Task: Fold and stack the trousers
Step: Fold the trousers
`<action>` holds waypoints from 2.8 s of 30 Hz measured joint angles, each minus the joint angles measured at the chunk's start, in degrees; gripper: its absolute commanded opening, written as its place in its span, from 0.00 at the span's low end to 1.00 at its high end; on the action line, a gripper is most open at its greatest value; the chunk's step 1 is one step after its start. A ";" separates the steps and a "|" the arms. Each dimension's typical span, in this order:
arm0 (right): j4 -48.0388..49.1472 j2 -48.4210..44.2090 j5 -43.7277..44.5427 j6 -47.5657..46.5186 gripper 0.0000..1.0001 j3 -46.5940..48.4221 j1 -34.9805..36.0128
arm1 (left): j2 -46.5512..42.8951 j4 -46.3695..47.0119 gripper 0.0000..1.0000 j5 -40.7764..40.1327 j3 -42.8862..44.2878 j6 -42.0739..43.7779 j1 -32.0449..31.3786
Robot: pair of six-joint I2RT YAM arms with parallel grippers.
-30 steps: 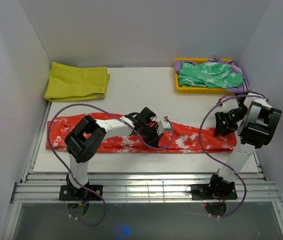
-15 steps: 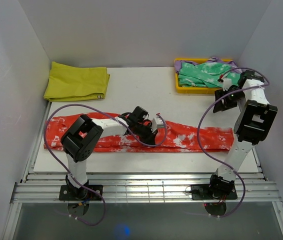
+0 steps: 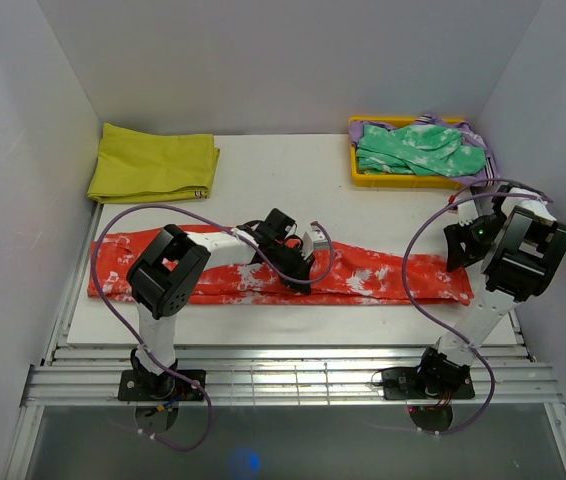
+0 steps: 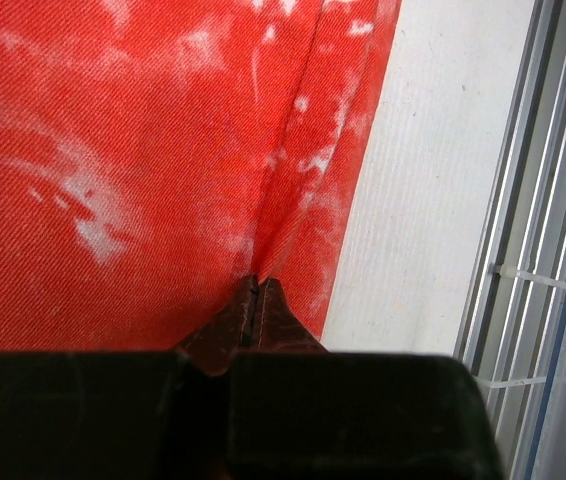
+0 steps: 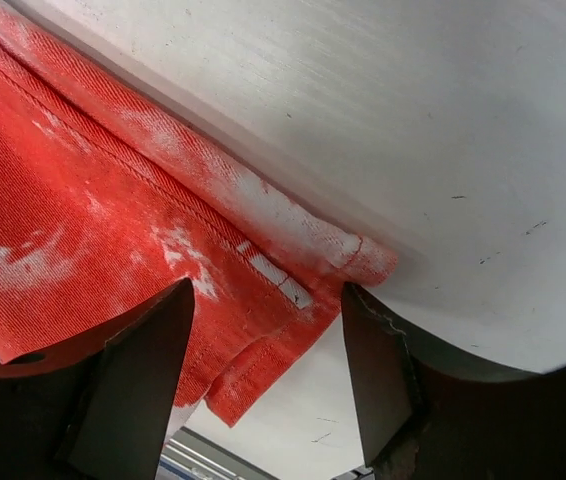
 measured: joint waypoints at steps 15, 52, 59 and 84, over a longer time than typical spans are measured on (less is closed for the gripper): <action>-1.44 0.11 -2.29 -0.37 0.35 3.21 0.13 | 0.04 1.68 0.00 1.40 -0.92 -0.98 0.35; 4.76 -7.37 3.26 2.82 0.53 -4.94 2.67 | 2.78 -1.29 0.00 5.75 1.84 0.20 1.62; 8.20 -6.73 5.33 4.63 0.49 -5.07 2.62 | 2.80 -1.29 0.00 5.75 1.84 0.15 1.62; 7.54 -8.15 3.93 4.33 0.08 -9.40 0.57 | 2.82 -1.31 0.00 5.75 1.86 0.11 1.62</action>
